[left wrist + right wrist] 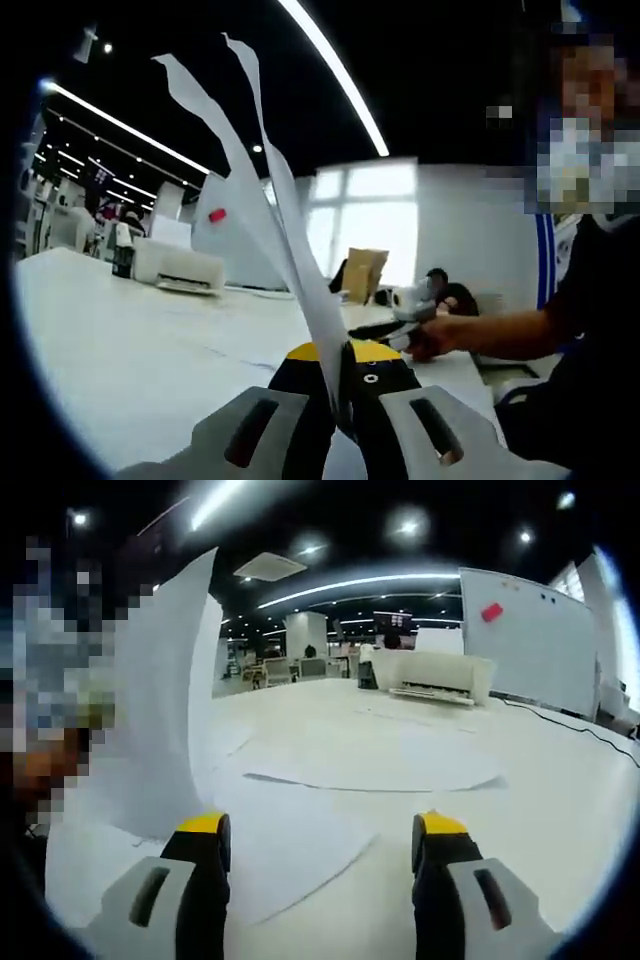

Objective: Organize the stack of printing papers by aligning and flattening the scattered papers on the table

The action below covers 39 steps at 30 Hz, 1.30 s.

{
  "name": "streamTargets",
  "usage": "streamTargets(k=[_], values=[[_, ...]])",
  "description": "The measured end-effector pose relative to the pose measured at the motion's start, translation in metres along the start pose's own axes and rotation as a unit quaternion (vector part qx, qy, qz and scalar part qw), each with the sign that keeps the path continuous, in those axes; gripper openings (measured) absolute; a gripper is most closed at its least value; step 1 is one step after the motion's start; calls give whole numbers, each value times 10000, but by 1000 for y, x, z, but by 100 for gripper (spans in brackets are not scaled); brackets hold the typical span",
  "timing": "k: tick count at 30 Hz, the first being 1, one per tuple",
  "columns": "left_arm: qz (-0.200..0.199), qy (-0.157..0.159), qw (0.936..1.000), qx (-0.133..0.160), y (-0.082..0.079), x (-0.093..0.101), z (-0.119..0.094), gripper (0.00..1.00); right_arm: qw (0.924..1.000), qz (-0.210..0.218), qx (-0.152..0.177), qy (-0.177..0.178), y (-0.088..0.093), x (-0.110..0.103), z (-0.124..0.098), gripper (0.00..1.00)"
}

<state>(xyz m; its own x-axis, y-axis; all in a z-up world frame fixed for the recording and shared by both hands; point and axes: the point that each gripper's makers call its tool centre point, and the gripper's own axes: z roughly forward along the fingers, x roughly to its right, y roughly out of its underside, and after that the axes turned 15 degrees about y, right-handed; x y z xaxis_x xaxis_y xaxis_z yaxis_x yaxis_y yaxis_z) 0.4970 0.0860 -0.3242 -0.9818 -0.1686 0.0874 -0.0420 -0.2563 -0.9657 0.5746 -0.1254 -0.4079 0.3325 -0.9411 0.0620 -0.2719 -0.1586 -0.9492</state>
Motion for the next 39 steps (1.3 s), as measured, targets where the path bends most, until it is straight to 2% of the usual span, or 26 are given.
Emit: streamTargets(k=[11,15,29,33,37,39], values=[[8,15,10000,-7,0,1,1,7,9998,-174,-62,15,10,0,6,69],[11,14,10000,-18,1,1,1,7,9998,-217,-40,-29,9,-2,11,68],[0,-5,10000,-25,1,1,1,7,9995,-159,-94,-260,14,-6,12,60],[-6,-6,10000,-27,1,1,1,7,9992,-170,-87,-340,14,-9,12,55],[-14,-6,10000,-25,1,0,1,7,9990,-164,-79,-404,13,-11,11,42],[-16,-8,10000,-25,1,0,1,7,9989,-164,-79,-421,13,-12,10,41]])
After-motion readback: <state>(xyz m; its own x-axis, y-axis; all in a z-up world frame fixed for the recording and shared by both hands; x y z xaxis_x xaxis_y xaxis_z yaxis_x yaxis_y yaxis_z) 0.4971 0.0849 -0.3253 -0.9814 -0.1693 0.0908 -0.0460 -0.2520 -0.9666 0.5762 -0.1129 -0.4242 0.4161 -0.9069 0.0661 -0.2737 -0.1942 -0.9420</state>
